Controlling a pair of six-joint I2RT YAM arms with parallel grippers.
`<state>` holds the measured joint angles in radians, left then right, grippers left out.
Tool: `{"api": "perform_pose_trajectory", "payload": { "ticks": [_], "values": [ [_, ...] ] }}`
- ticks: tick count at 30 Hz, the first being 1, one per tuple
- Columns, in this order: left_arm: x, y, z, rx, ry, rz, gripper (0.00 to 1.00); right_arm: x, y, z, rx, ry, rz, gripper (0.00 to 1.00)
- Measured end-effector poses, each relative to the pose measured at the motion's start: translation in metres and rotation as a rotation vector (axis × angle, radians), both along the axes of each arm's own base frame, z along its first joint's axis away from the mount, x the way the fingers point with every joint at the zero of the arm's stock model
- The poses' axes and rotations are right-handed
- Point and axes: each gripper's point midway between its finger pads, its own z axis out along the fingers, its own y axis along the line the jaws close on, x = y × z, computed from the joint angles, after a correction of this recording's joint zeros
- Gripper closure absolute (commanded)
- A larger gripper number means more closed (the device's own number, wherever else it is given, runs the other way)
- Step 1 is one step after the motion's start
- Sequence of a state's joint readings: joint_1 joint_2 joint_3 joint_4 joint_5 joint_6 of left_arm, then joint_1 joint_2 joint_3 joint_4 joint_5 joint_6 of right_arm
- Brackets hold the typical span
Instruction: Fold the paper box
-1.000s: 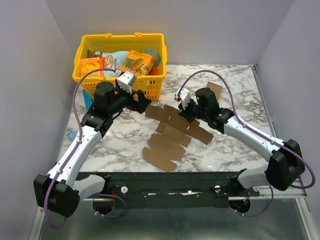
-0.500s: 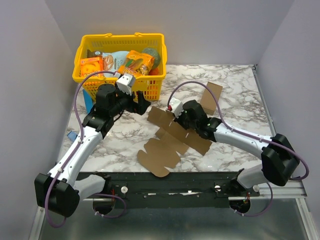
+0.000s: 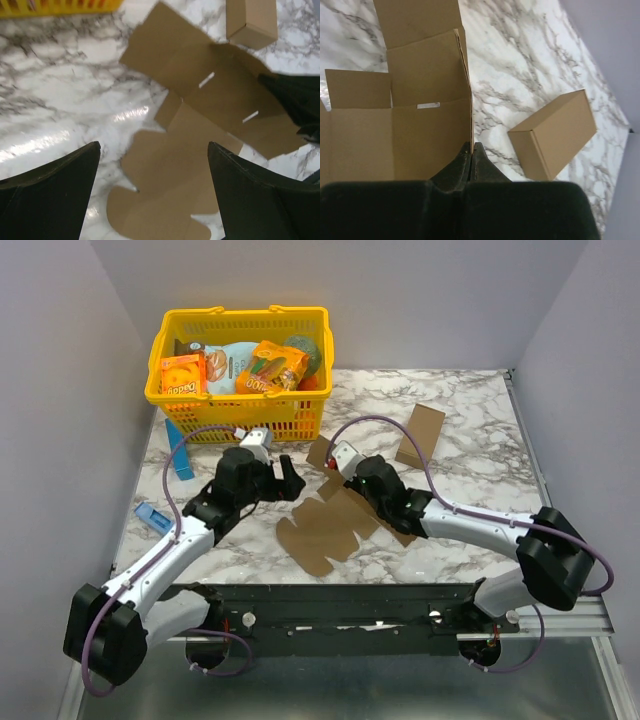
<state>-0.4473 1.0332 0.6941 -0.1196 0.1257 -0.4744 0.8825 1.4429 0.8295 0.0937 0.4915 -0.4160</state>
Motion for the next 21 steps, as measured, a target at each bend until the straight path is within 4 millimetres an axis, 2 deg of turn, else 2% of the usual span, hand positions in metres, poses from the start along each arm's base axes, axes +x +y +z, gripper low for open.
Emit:
{"api": "perform_pose_trajectory", "payload": {
  "ticks": [1,4,5,9,14,17,21],
  "values": [
    [-0.006,-0.003,-0.011,0.002,0.027,-0.006,0.08,0.003,-0.001,0.002,-0.016,-0.018,-0.008,0.99],
    [-0.025,-0.014,-0.041,-0.003,0.099,-0.026,0.21,0.013,-0.001,0.008,-0.059,-0.060,-0.019,0.99],
    [-0.031,-0.017,-0.050,-0.008,0.116,-0.034,0.28,0.015,0.000,0.011,-0.065,-0.070,-0.019,0.99],
    [-0.043,-0.029,-0.076,-0.028,0.163,-0.053,0.37,0.020,0.005,0.019,-0.056,-0.094,-0.017,0.99],
    [-0.042,-0.043,-0.087,-0.051,0.168,-0.073,0.47,0.018,0.014,0.023,-0.038,-0.101,-0.002,0.99],
    [-0.043,-0.053,-0.096,-0.065,0.175,-0.086,0.52,0.011,0.024,0.017,-0.033,-0.090,0.015,0.99],
    [-0.049,-0.059,-0.115,-0.055,0.207,-0.102,0.55,0.003,0.035,0.007,-0.023,-0.069,0.029,0.99]
  ]
}}
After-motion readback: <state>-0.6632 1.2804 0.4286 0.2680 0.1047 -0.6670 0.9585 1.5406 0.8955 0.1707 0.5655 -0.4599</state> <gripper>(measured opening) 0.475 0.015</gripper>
